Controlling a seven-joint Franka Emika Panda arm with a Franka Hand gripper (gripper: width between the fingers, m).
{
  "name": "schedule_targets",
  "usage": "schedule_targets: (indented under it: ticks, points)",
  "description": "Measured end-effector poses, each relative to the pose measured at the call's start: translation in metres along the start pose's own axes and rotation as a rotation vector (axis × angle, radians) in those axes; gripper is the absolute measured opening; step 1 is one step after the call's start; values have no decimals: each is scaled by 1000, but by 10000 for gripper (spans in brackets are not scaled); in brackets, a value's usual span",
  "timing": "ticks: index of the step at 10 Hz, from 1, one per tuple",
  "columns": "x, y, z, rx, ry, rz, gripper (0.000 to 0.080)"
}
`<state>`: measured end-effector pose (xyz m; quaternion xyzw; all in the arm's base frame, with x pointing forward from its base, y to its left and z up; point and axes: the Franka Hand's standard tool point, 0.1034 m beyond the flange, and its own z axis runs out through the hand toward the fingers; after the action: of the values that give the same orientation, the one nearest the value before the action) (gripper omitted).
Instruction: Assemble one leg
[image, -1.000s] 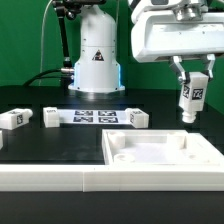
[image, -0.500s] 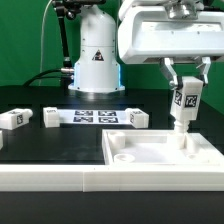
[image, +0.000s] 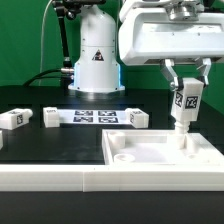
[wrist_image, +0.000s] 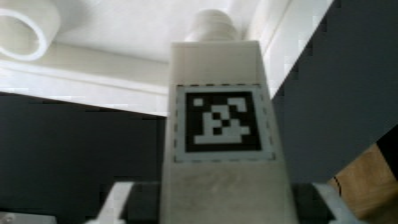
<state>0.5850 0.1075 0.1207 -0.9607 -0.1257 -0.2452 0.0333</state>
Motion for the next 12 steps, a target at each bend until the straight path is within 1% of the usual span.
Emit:
schedule_targets:
  ticks: [3, 4, 6, 8, 11, 12]
  points:
    - [16, 2, 8, 3, 5, 3, 292]
    - [18, 1, 11, 5, 7, 3, 292]
    - [20, -3, 18, 11, 6, 1, 292]
    - [21, -4, 31, 15, 5, 3, 292]
    - [26, -4, 35, 10, 55, 4, 292]
    - [22, -5, 38, 11, 51, 5, 292]
